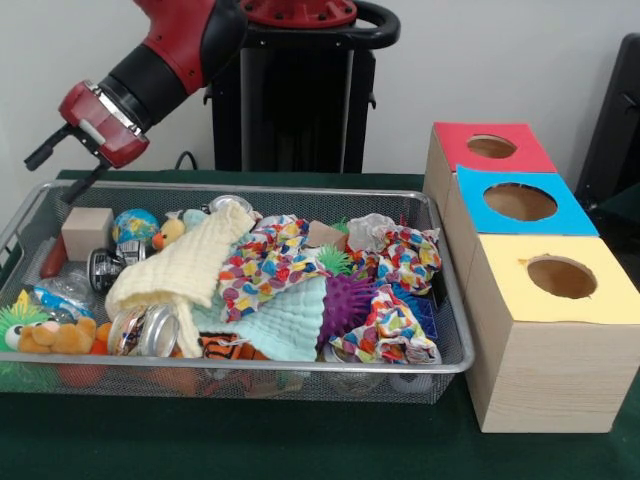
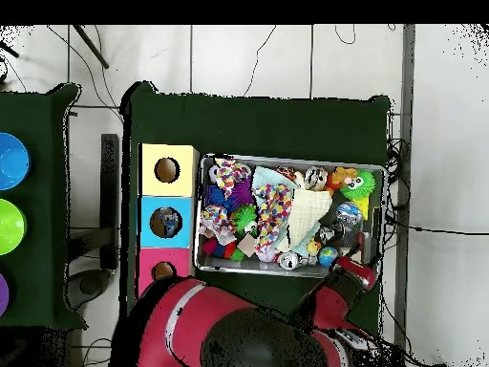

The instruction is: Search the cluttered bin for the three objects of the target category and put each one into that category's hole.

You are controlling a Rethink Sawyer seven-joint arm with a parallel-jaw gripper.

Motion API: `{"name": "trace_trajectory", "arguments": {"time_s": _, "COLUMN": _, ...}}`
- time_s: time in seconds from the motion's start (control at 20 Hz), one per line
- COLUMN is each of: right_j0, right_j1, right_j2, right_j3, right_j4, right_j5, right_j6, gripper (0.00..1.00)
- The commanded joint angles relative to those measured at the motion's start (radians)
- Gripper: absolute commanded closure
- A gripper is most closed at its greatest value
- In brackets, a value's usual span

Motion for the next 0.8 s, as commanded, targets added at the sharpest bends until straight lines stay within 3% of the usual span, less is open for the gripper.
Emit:
{"name": "trace_trajectory", "arguments": {"time_s": 0.05, "right_j0": -0.161, "right_j1": -0.087, "right_j2": 0.259, "right_j3": -0.156, "right_j4": -0.285, "right_j5": 0.274, "right_j6": 0.215, "gripper": 0.00}}
{"name": "trace_trajectory", "arguments": {"time_s": 0.15, "right_j0": -0.243, "right_j1": -0.152, "right_j2": 0.362, "right_j3": -0.185, "right_j4": -0.407, "right_j5": 0.447, "right_j6": 0.201, "gripper": 0.00}}
{"name": "trace_trajectory", "arguments": {"time_s": 0.25, "right_j0": -0.298, "right_j1": -0.168, "right_j2": 0.424, "right_j3": -0.210, "right_j4": -0.456, "right_j5": 0.529, "right_j6": 0.178, "gripper": 0.00}}
{"name": "trace_trajectory", "arguments": {"time_s": 0.35, "right_j0": -0.315, "right_j1": -0.145, "right_j2": 0.436, "right_j3": -0.243, "right_j4": -0.470, "right_j5": 0.504, "right_j6": 0.168, "gripper": 0.00}}
{"name": "trace_trajectory", "arguments": {"time_s": 0.55, "right_j0": -0.384, "right_j1": -0.105, "right_j2": 0.505, "right_j3": -0.349, "right_j4": -0.589, "right_j5": 0.485, "right_j6": 0.159, "gripper": 0.00}}
{"name": "trace_trajectory", "arguments": {"time_s": 0.8, "right_j0": -0.407, "right_j1": -0.093, "right_j2": 0.537, "right_j3": -0.383, "right_j4": -0.634, "right_j5": 0.481, "right_j6": 0.161, "gripper": 0.00}}
